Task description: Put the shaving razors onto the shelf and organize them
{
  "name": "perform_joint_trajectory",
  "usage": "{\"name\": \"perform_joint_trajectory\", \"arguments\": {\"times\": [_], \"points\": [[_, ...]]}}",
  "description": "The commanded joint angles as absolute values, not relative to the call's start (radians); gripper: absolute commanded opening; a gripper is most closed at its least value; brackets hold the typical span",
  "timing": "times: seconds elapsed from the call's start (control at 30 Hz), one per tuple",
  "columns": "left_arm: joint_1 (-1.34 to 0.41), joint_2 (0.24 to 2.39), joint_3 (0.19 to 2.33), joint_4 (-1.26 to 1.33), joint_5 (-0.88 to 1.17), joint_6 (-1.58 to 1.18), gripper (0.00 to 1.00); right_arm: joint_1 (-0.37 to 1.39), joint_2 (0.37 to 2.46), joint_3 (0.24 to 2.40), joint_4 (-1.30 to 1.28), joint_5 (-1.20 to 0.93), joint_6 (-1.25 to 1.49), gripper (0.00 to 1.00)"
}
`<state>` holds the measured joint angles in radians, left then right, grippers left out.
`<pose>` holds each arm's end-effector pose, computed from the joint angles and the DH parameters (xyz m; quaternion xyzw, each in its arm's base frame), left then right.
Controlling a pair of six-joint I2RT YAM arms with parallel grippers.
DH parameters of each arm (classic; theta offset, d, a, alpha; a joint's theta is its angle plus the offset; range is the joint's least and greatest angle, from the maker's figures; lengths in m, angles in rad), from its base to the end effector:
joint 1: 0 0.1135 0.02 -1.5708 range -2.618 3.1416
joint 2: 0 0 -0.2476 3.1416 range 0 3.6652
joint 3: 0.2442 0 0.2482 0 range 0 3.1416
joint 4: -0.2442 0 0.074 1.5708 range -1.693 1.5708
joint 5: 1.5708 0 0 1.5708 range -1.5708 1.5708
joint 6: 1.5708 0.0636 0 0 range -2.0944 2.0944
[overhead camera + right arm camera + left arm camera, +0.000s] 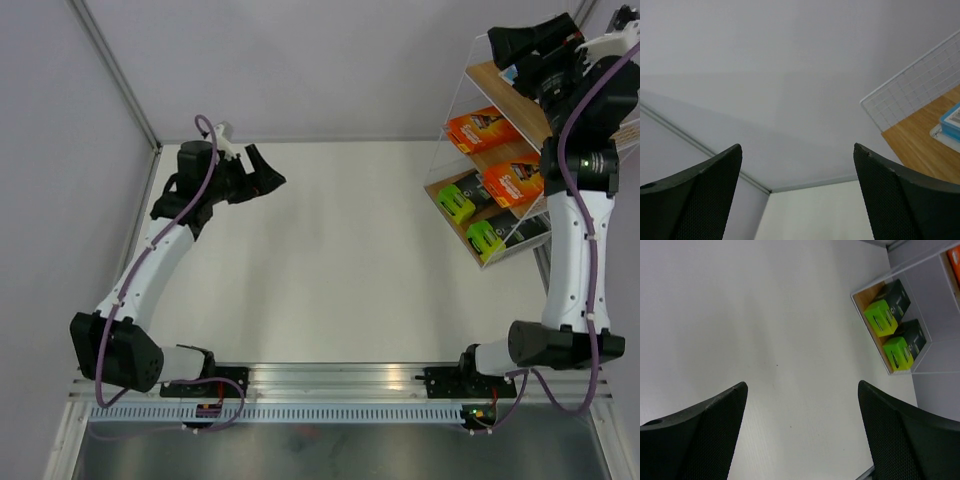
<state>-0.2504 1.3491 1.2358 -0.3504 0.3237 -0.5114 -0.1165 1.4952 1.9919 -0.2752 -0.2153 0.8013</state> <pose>0.3164 -0.1018 0.3274 -0.0252 0.8434 -0.3201 0.4307 0.3167 -0.0234 0.5578 0.1999 0.5939 0.3239 0.7088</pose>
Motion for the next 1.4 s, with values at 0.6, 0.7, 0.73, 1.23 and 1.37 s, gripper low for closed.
{"name": "perform_joint_trajectory", "arguments": {"times": [0.6, 0.7, 0.73, 1.23, 1.37], "points": [[-0.152, 0.562, 0.838, -0.499, 0.082, -0.552, 1.0, 0.293, 0.613, 0.867, -0.206, -0.359, 0.455, 0.98], [-0.152, 0.439, 0.747, -0.499, 0.045, -0.609, 1.0, 0.293, 0.502, 0.742, -0.187, -0.379, 0.505, 0.98], [-0.152, 0.405, 0.705, -0.499, 0.031, -0.63, 1.0, 0.293, 0.468, 0.712, -0.183, -0.373, 0.514, 0.98], [-0.152, -0.038, 0.471, -0.571, 0.027, -0.821, 1.0, 0.293, 0.048, 0.371, -0.288, -0.203, 0.776, 0.98], [-0.152, -0.052, 0.456, -0.581, 0.06, -0.827, 1.0, 0.293, 0.006, 0.357, -0.299, -0.181, 0.778, 0.98]]}}
